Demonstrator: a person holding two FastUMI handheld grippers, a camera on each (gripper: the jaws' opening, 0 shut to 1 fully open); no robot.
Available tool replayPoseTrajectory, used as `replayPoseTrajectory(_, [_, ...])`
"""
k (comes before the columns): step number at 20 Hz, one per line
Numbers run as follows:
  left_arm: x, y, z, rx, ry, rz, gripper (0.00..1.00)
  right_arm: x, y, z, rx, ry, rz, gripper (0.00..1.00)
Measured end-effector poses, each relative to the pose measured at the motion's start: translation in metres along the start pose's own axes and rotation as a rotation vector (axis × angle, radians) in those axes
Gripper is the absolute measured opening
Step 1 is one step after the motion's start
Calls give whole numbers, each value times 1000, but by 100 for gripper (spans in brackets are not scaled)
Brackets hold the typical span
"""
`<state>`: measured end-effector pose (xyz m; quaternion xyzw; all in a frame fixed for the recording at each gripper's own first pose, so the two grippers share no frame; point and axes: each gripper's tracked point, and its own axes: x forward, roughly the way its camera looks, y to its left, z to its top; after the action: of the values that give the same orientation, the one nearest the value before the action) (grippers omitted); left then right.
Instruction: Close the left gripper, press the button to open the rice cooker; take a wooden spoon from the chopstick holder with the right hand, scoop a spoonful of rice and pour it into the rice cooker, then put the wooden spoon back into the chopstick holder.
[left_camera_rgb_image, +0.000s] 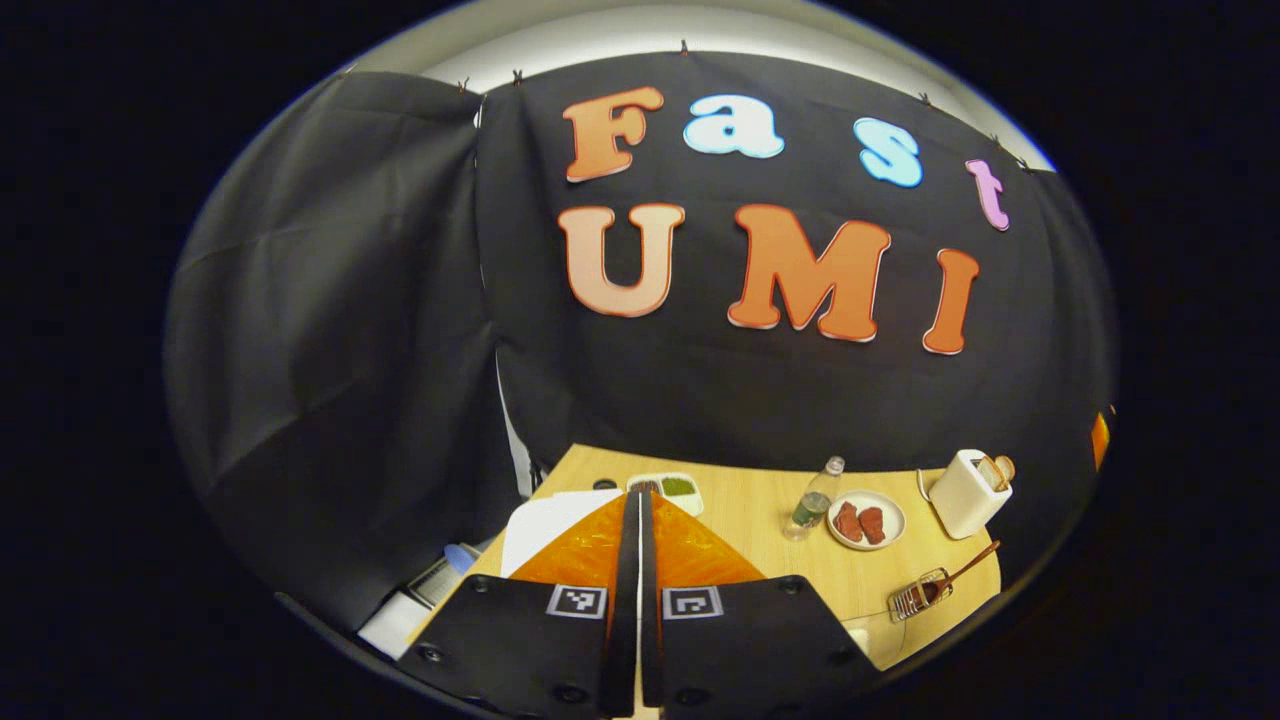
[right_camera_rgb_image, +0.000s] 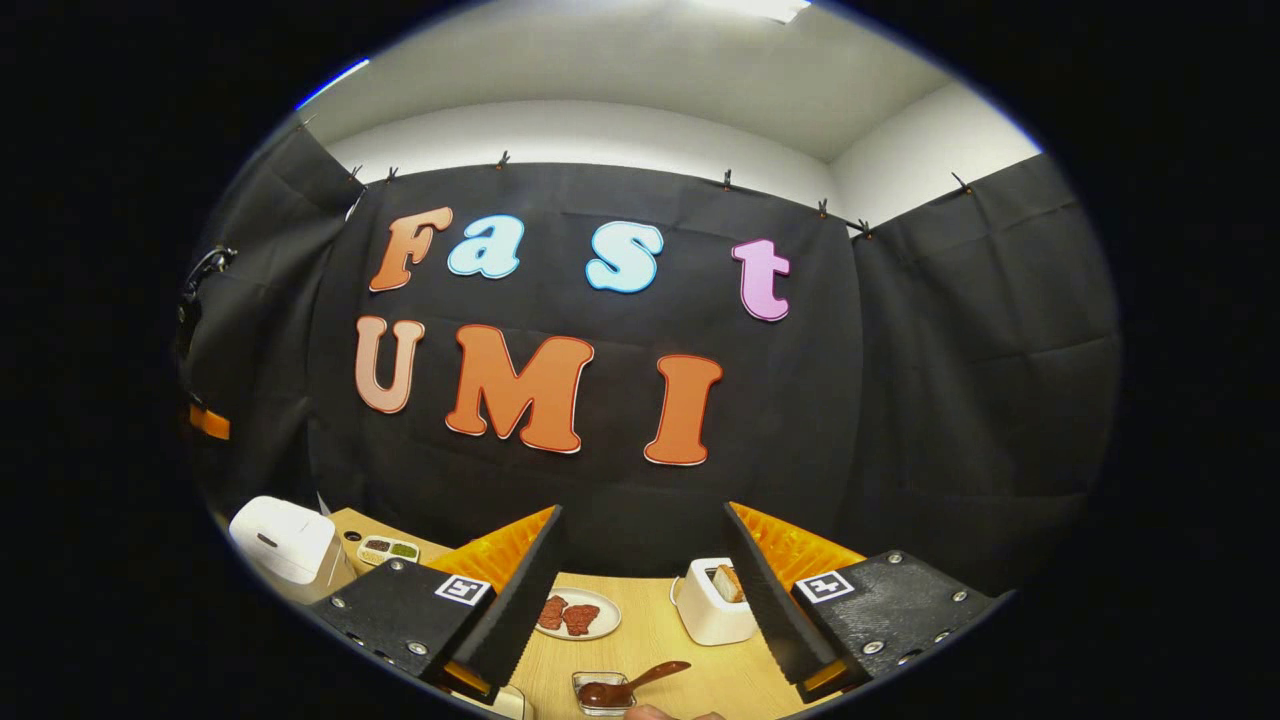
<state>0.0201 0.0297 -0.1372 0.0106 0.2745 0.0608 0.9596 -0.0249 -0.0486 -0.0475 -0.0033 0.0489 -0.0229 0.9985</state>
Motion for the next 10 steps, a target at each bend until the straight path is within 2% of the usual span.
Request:
replayPoseTrajectory(2, [15, 13, -28, 16, 132, 25, 7, -4, -5, -6, -13, 13, -20, 95])
replayPoseTrajectory(5, [30, 10, -59, -48, 311, -7, 7, -13, -11, -16, -38, 34, -43, 95])
replayPoseTrajectory(10, [57, 25, -108, -135, 509, 2, 6, -32, -30, -34, -84, 83, -104, 95])
